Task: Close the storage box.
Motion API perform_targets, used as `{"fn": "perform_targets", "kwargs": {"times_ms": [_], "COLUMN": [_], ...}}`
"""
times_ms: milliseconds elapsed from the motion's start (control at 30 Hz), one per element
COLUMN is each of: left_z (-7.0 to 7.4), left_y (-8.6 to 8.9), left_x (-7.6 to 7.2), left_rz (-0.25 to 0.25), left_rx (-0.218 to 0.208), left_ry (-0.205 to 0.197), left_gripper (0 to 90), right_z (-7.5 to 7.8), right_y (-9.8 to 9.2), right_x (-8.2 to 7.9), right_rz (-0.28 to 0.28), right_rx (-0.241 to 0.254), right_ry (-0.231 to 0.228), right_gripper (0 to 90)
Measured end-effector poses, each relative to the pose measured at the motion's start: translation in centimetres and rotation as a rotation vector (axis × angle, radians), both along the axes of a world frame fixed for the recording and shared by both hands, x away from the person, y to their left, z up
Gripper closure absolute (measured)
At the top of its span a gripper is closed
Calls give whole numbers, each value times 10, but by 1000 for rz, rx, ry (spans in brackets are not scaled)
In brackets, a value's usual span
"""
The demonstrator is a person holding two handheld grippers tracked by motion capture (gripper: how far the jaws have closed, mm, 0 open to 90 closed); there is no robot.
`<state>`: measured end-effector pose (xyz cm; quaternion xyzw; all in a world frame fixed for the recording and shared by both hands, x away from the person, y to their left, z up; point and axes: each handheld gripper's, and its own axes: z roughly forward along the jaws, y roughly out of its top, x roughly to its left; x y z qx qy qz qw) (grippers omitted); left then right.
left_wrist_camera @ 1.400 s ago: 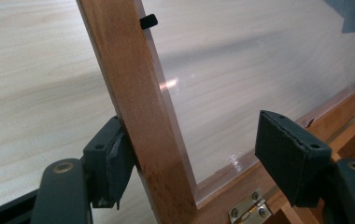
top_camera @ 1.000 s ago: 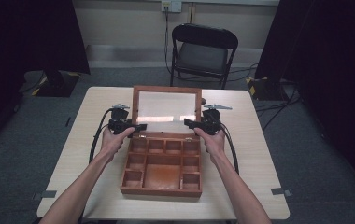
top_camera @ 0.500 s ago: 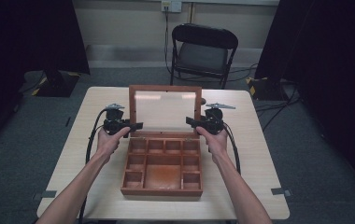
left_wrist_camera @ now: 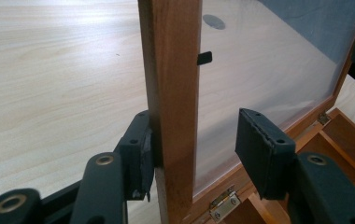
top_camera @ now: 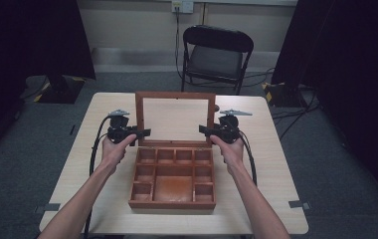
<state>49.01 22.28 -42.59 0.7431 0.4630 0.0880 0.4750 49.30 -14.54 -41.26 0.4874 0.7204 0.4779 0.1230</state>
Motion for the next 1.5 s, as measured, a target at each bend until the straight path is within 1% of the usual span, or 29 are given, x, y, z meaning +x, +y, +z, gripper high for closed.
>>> {"fn": "perform_targets", "kwargs": {"times_ms": [33,67,200,233,400,433,467,500,567,633,667,733,767,833,900,933,967,1000,1100,1133,1167,1267,1300,1333,1367,1400,1433,1500], "left_z": [1,2,5,5,9,11,11,13,15,16,17,18,18,18,19,19,19,19,18,18,18,19,20,21,22,22,23,23], "left_y": [1,1,1,2,4,5,5,5,5,5,4,6,7,7,8,8,8,8,8,10,10,10,9,9,8,8,8,8], "left_x": [0,-1,-2,-3,-3,-3,-3,-3,-5,-5,-6,-7,-8,-9,-10,-10,-10,-10,-11,-12,-13,-15,-16,-17,-18,-18,-19,-19], "left_rz": [-5,-1,-7,-8,-12,-14,-14,-18,-19,-23,-23,-31,-36,-38,-44,-44,-40,-38,-39,-41,-44,-49,-41,-37,-33,-33,-41,-44], "left_rx": [5,-7,-5,-22,-34,-50,-50,-55,-59,-55,-52,-55,-67,-72,-75,-75,-80,-83,-92,-102,-100,-92,-103,-104,-90,-90,-74,-74], "left_ry": [-2,-6,-10,-11,-24,-28,-28,-37,-38,-44,-49,-51,-54,-53,-56,-56,-58,-59,-61,-57,-56,-59,-45,-33,-34,-34,-38,-37], "left_gripper": [487,488,489,485,483,483,480,479,470,471,489,495,498,497,498,499,498,497,494,494,494,492,483,475,470,470,470,469], "right_z": [2,3,5,6,8,9,9,8,8,8,8,9,9,10,9,9,11,11,13,14,15,16,16,16,16,16,17,18], "right_y": [-1,-2,-4,-4,-6,-7,-7,-8,-9,-10,-11,-11,-11,-11,-10,-10,-9,-8,-8,-8,-8,-8,-8,-9,-9,-9,-10,-10], "right_x": [-1,-1,-3,-4,-6,-6,-6,-7,-8,-9,-11,-12,-13,-14,-15,-15,-15,-15,-16,-17,-18,-19,-20,-21,-21,-21,-22,-23], "right_rz": [6,9,20,24,34,36,36,38,40,44,53,53,53,56,58,58,59,63,60,61,59,57,57,58,58,58,63,61], "right_rx": [11,13,18,18,19,24,24,26,34,33,46,47,47,49,64,64,65,62,65,67,65,54,54,55,58,58,64,68], "right_ry": [2,2,-2,5,11,10,10,6,8,9,16,20,15,18,21,21,14,6,4,-2,-5,-9,-12,-15,-11,-11,-7,-3], "right_gripper": [447,457,466,470,493,505,505,508,512,511,509,508,502,489,426,426,391,384,379,387,408,425,440,440,439,439,435,431]}}
